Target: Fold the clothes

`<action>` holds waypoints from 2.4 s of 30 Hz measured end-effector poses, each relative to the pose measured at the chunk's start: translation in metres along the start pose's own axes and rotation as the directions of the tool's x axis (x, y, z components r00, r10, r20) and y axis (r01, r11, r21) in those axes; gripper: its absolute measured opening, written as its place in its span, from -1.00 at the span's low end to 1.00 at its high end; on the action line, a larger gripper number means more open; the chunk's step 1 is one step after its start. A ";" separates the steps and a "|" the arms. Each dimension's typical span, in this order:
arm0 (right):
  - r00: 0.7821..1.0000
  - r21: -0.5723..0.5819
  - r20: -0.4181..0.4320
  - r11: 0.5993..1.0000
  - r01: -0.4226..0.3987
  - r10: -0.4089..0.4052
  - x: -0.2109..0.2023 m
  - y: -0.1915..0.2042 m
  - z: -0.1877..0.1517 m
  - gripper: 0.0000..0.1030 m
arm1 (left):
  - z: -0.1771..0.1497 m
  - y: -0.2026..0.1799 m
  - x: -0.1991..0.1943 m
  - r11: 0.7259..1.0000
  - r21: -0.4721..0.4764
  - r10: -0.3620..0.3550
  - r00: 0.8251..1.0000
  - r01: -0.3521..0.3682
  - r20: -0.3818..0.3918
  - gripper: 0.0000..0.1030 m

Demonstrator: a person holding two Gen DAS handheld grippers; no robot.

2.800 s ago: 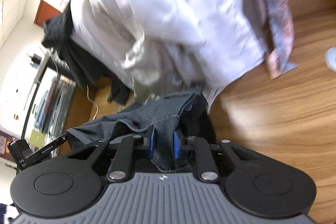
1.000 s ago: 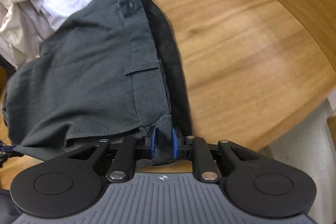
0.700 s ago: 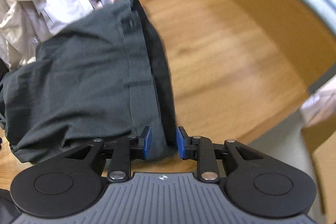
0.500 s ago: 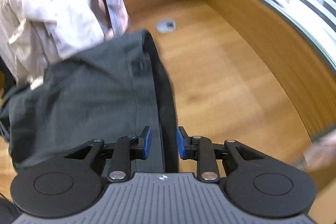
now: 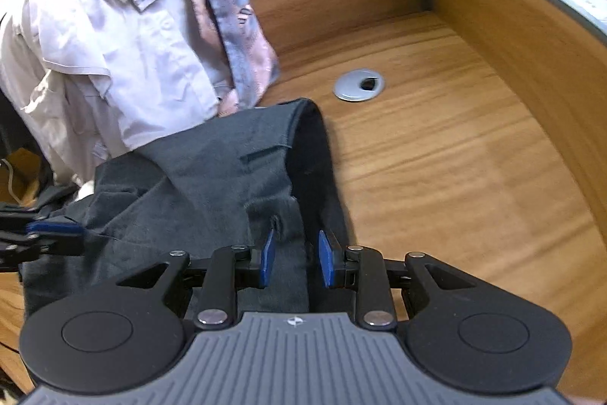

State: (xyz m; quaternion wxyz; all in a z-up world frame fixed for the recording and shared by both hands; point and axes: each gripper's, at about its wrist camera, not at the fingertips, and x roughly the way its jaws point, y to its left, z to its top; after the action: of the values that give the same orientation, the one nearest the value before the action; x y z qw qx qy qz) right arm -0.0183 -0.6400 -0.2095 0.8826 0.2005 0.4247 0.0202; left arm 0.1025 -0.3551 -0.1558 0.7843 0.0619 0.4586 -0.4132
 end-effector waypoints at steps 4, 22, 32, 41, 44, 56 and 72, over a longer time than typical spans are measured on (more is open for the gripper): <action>1.000 -0.018 -0.014 1.000 -0.024 0.024 0.014 -0.004 0.006 -0.43 | 0.017 -0.011 0.026 1.000 -0.003 -0.012 1.000 0.012 -0.003 -0.62; 0.995 -0.273 -0.058 0.957 -0.092 0.079 -0.002 0.042 0.004 -0.94 | 0.036 -0.022 0.072 0.918 -0.347 -0.217 0.975 0.191 -0.039 -0.34; 0.994 -0.353 -0.086 0.931 -0.097 0.071 0.003 0.067 -0.006 -0.94 | 0.004 0.015 0.093 0.668 -0.713 -0.307 0.952 0.215 -0.001 -0.34; 0.992 -0.379 -0.086 0.918 -0.114 0.088 -0.003 0.075 -0.009 -0.97 | 0.001 0.020 0.095 0.674 -0.715 -0.259 0.966 0.186 0.008 -0.91; 0.998 -0.342 -0.039 0.938 -0.056 0.046 -0.009 0.052 -0.003 -0.82 | 0.006 0.018 0.090 0.709 -0.681 -0.236 0.972 0.181 0.012 -0.91; 0.957 -0.336 -0.131 0.896 -0.290 0.260 0.027 -0.012 0.004 -0.02 | 0.021 0.008 0.061 0.779 -0.595 -0.218 0.975 0.199 0.042 -0.91; 0.899 -0.124 -0.202 0.901 -0.417 0.388 0.006 -0.035 0.004 -0.96 | 0.051 0.002 0.045 0.790 -0.559 -0.254 0.964 0.252 0.076 -0.92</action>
State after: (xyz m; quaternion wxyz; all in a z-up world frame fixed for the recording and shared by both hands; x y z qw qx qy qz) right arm -0.0161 -0.6718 -0.2246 0.8327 0.2084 0.4453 0.2547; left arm 0.1490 -0.4047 -0.1616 0.7042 -0.2336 0.5654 -0.3603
